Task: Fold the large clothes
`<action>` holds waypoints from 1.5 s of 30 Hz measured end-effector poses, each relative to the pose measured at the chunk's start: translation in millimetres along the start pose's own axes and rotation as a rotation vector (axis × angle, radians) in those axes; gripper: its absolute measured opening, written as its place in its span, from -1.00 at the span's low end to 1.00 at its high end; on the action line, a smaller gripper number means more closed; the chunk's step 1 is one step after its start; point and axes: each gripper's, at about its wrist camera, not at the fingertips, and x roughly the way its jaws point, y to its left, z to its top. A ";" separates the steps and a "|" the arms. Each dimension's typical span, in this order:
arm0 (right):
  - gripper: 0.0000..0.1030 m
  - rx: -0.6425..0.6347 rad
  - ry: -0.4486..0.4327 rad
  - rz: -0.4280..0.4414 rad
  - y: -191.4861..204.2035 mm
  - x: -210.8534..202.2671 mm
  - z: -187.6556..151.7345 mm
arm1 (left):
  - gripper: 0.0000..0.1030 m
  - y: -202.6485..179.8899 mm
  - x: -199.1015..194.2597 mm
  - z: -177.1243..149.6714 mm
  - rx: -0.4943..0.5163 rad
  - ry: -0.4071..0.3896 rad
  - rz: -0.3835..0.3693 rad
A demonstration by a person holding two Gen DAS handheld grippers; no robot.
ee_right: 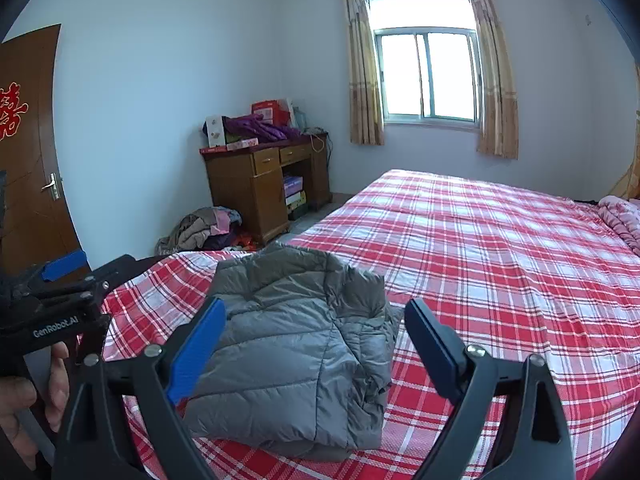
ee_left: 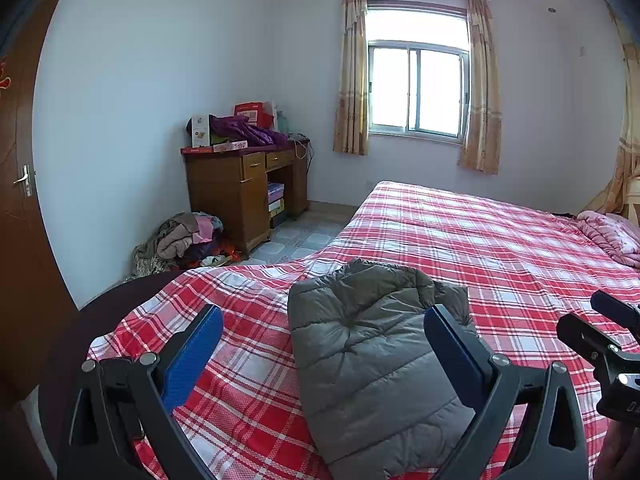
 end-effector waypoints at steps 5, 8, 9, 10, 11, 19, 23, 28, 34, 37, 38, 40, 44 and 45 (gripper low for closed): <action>0.83 -0.004 -0.010 -0.004 1.5 -1.6 -1.6 | 0.96 2.1 3.0 -0.8 -0.009 0.009 0.000; 0.83 -0.002 -0.011 -0.004 1.6 -3.0 -3.2 | 0.96 3.2 3.6 -1.2 -0.014 0.012 -0.002; 0.83 -0.002 -0.010 -0.004 1.4 -3.3 -3.6 | 0.96 3.4 3.4 -1.4 -0.014 0.011 -0.001; 0.83 -0.001 -0.011 -0.004 1.2 -3.4 -3.9 | 0.96 3.2 3.5 -1.1 -0.013 0.011 -0.001; 0.83 0.000 -0.011 -0.002 0.7 -3.7 -4.3 | 0.96 3.0 3.6 -1.2 -0.012 0.010 -0.002; 0.83 0.002 -0.010 0.002 0.9 -5.8 -5.3 | 0.96 3.3 3.1 -0.4 -0.013 0.011 -0.004; 0.83 0.004 -0.011 0.002 0.9 -5.8 -5.5 | 0.96 4.0 2.9 0.3 -0.013 0.010 -0.004; 0.83 0.003 -0.010 0.001 1.0 -6.1 -5.8 | 0.96 5.3 2.6 0.7 -0.015 0.011 -0.004; 0.83 0.003 -0.011 0.002 2.4 -7.0 -6.1 | 0.96 6.2 3.1 1.0 -0.017 0.015 -0.002; 0.83 0.004 -0.011 0.001 2.6 -6.6 -6.1 | 0.96 5.5 4.4 0.5 -0.015 0.018 -0.001; 0.84 0.004 -0.009 0.001 3.2 -6.6 -6.2 | 0.96 5.4 5.2 0.0 -0.014 0.020 0.000; 0.84 0.006 -0.007 0.001 4.0 -6.7 -6.0 | 0.96 5.0 7.1 -0.8 -0.016 0.024 -0.001; 0.84 0.010 -0.005 0.001 5.7 -6.2 -5.9 | 0.96 4.2 8.9 -2.0 -0.013 0.026 -0.001; 0.84 0.011 -0.003 0.000 6.0 -5.8 -5.7 | 0.96 3.9 9.3 -2.3 -0.012 0.026 -0.001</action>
